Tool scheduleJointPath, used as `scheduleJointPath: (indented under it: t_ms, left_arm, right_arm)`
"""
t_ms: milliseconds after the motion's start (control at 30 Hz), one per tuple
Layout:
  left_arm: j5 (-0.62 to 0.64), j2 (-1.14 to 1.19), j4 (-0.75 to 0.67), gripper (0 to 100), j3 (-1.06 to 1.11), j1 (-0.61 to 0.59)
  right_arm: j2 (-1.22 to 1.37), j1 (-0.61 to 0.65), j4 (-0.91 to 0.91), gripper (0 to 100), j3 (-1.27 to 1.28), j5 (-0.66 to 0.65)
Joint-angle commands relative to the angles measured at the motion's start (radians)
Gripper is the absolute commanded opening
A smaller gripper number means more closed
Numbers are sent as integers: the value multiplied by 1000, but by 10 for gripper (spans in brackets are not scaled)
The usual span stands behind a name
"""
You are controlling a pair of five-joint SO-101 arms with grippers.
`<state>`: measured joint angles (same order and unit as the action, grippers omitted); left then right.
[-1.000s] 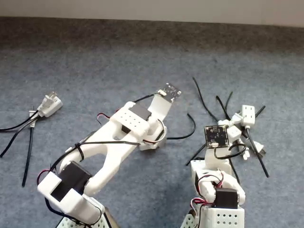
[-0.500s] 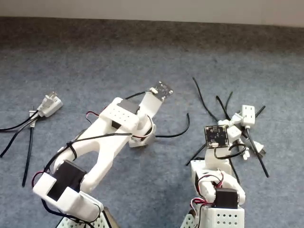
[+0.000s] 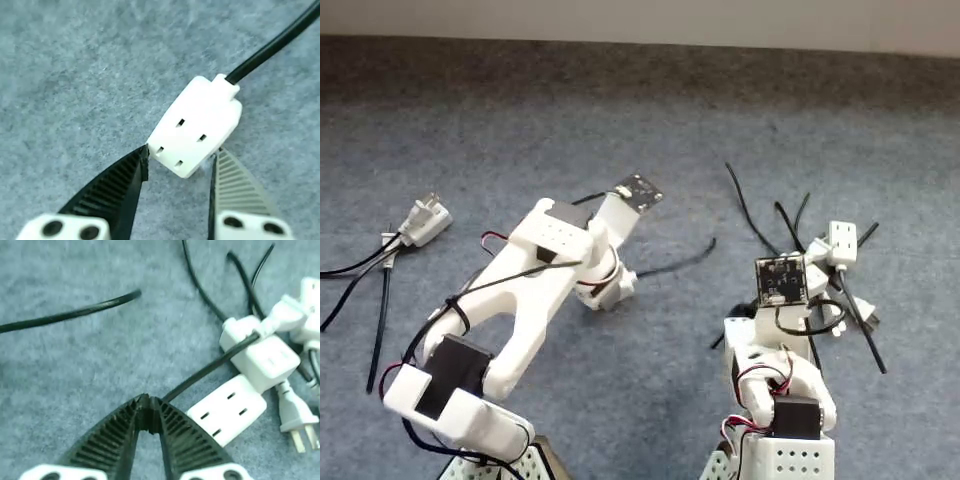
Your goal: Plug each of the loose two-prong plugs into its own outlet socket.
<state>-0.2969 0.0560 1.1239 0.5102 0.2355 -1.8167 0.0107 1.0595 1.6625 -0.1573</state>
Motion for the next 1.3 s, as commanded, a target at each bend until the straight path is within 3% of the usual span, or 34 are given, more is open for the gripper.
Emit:
scheduleJointPath:
  t_ms: [0, 133, 333, 667, 800, 967, 1267]
  left_arm:
    - [-5, -4, 18, 193, -4, -18]
    - [-5, -4, 18, 193, -4, -16]
    - [-5, -4, 17, 193, -4, -15]
    - [-3, -4, 17, 193, 4, 50]
    - [-3, -4, 17, 193, 4, 44]
    - [-3, -4, 17, 193, 4, 48]
    - [-3, -4, 17, 193, 4, 44]
  right_arm:
    - [-5, 30, -93, 6, 21, 9]
    - [-4, 110, -53, 50, -119, 26]
    - [-4, 271, -74, 276, -148, 172]
    - [-1, 275, -205, 278, -105, 221]
    - [-1, 189, -217, 278, -107, 264]
    - [-1, 21, -355, 278, -101, 269]
    - [31, -19, -334, 278, -378, 269]
